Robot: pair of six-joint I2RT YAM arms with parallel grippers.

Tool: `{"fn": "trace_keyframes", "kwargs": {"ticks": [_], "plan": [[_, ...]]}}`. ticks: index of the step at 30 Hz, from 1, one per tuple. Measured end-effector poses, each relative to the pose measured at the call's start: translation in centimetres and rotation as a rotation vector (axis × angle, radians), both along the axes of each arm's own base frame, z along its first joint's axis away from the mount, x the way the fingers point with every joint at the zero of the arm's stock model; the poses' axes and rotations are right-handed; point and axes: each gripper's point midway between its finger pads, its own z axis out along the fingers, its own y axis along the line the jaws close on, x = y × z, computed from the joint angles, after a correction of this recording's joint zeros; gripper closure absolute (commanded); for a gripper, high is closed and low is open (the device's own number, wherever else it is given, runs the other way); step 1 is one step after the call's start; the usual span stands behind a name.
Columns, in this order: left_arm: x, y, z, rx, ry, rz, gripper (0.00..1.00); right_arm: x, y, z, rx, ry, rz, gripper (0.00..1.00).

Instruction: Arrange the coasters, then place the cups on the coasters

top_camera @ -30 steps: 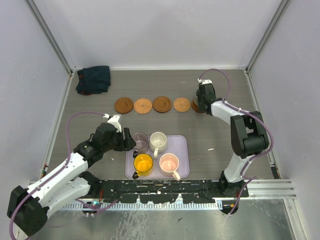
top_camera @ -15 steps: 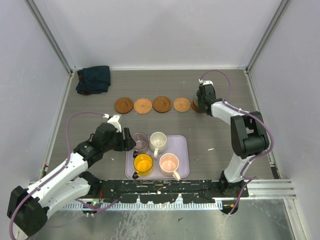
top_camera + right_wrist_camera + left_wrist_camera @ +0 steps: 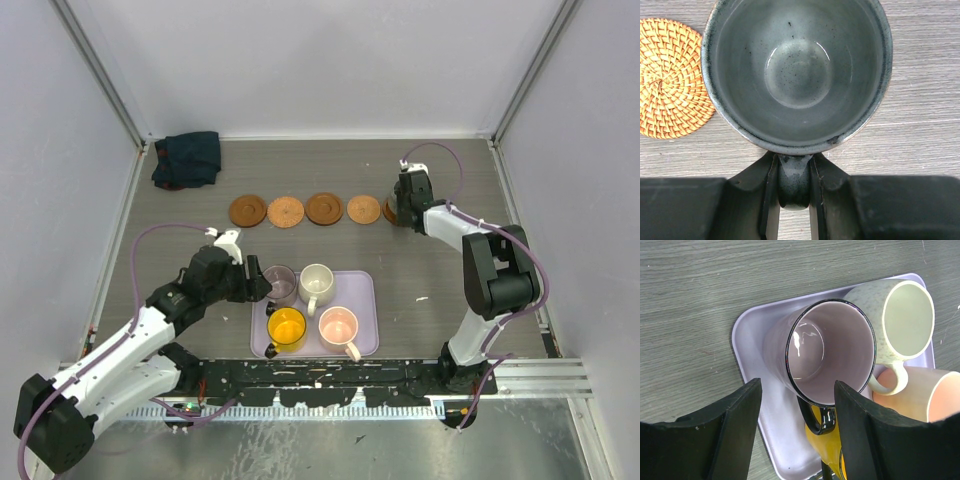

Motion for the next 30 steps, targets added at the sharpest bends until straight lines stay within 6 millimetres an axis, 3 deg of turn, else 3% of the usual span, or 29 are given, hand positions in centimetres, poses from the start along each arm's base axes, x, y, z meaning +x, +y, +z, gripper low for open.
{"fn": "trace_keyframes", "kwargs": {"ticks": [5, 15, 23, 30], "plan": [[0.0, 0.0, 0.0, 0.0, 0.0, 0.0, 0.39, 0.0, 0.0, 0.0, 0.005, 0.0, -0.005, 0.73], [0.0, 0.0, 0.1, -0.001, -0.003, 0.001, 0.39, -0.3, 0.2, 0.2, 0.027, -0.004, -0.017, 0.47], [0.0, 0.1, 0.2, -0.001, -0.006, 0.003, 0.37, -1.1, 0.1, 0.6, 0.04, -0.011, -0.023, 0.3], [-0.3, -0.2, 1.2, -0.036, -0.032, -0.018, 0.32, -2.5, 0.0, 2.1, 0.057, -0.035, -0.03, 0.25]]}}
